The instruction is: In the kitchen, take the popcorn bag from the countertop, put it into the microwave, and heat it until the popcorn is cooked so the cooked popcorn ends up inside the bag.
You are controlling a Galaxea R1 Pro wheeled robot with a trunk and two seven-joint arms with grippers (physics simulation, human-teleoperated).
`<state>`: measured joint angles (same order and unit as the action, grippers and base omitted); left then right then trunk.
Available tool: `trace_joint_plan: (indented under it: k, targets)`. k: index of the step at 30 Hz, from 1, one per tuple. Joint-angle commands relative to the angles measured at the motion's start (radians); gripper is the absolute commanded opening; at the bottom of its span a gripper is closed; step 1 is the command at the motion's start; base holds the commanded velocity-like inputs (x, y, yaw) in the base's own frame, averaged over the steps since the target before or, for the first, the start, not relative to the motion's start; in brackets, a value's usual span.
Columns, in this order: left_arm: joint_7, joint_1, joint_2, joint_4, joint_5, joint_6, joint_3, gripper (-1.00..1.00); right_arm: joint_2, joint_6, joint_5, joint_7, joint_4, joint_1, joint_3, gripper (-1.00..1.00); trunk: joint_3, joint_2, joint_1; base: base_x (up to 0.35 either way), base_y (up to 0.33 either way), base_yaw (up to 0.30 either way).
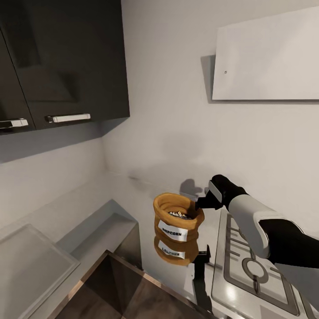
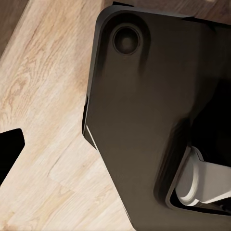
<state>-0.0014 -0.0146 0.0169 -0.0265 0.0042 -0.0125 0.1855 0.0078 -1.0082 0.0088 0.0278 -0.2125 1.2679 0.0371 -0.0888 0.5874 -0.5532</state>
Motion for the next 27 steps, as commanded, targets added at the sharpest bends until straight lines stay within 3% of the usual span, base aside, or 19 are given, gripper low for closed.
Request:
trace_joint_plan:
  k: [1,22,23,27]
  targets:
    - [0.0,-0.001,0.0,0.0,0.0,-0.001,0.004,1.0,0.0,-0.004,0.002,0.003,-0.001,0.001,0.005,1.0,-0.002,0.002,0.0,0.0,0.0,0.0]
    - [0.0,-0.001,0.0,0.0,0.0,-0.001,0.004,1.0,0.003,-0.004,0.002,0.003,0.064,0.001,0.007,1.0,-0.002,0.002,0.0,0.0,0.0,0.0]
    - [0.0,-0.001,0.0,0.0,0.0,-0.001,0.004,1.0,0.003,-0.004,0.002,0.003,0.064,0.001,0.007,-1.0,-0.002,0.002,0.0,0.0,0.0,0.0]
    - [0.0,-0.001,0.0,0.0,0.0,-0.002,0.004,1.0,0.003,-0.004,0.002,0.003,0.064,0.001,0.007,-1.0,-0.002,0.002,0.0,0.0,0.0,0.0]
